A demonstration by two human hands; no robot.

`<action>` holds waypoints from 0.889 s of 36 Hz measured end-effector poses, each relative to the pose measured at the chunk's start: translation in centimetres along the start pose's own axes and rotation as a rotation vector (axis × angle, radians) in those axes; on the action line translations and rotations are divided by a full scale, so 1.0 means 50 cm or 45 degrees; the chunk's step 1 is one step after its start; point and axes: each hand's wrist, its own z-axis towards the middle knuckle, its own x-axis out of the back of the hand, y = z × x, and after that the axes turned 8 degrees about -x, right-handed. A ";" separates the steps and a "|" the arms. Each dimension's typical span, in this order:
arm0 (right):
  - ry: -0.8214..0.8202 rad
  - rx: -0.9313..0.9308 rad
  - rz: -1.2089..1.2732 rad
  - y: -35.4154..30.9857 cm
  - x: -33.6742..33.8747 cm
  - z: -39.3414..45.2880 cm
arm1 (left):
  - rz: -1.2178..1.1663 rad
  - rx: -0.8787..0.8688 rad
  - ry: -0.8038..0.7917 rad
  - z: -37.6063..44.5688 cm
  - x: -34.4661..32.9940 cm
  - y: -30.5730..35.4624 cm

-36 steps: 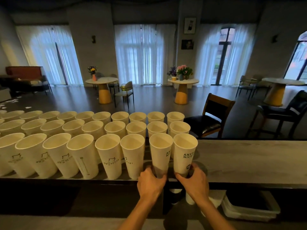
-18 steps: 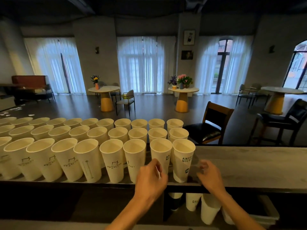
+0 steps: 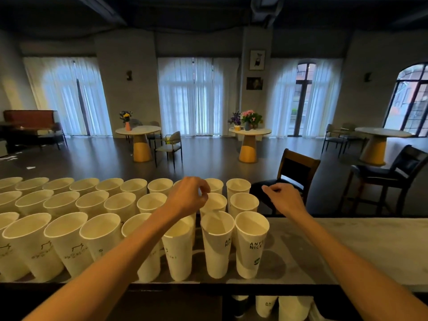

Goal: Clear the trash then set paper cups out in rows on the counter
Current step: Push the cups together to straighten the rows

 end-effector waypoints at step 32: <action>-0.008 -0.206 -0.197 -0.062 -0.154 0.154 | 0.038 0.077 -0.136 0.196 -0.170 -0.051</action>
